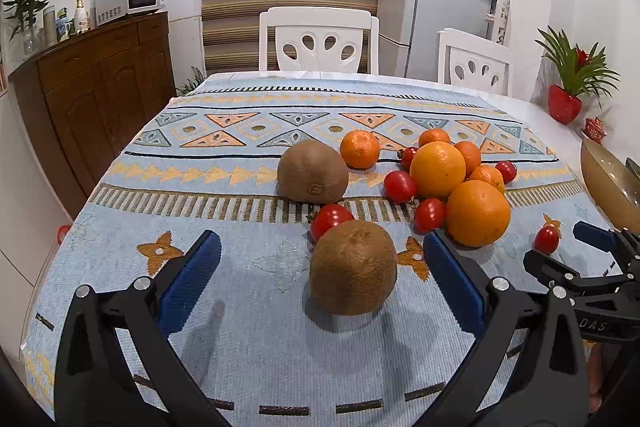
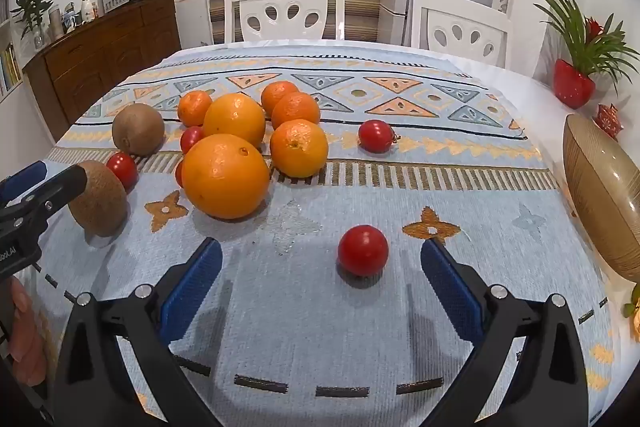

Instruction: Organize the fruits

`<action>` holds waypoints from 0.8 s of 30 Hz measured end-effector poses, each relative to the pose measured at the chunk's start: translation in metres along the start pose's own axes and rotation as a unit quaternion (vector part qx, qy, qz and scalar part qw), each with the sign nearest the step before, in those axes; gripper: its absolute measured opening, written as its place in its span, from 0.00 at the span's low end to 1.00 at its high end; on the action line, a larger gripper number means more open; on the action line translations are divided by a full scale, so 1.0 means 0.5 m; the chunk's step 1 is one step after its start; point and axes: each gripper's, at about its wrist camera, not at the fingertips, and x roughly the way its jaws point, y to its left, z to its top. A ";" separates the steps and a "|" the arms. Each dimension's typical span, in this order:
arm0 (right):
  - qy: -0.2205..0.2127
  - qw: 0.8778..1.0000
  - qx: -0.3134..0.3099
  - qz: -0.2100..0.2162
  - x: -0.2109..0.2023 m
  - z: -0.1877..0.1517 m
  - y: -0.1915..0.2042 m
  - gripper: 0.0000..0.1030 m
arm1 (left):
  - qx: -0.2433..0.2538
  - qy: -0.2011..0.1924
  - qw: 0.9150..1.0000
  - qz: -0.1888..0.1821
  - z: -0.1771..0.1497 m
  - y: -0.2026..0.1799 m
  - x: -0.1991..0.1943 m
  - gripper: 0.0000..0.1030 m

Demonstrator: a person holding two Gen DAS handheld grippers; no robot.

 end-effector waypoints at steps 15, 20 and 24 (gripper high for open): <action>0.004 1.000 -0.004 0.001 0.006 0.000 0.002 0.95 | 0.001 0.003 1.000 -0.004 0.000 -0.002 0.002 0.97; 0.004 1.000 -0.004 0.001 0.007 -0.001 0.003 0.95 | 0.001 0.003 1.000 -0.004 0.000 -0.002 0.003 0.97; 0.004 1.000 -0.004 0.002 0.007 -0.001 0.003 0.95 | 0.001 0.002 1.000 -0.004 0.001 -0.002 0.003 0.97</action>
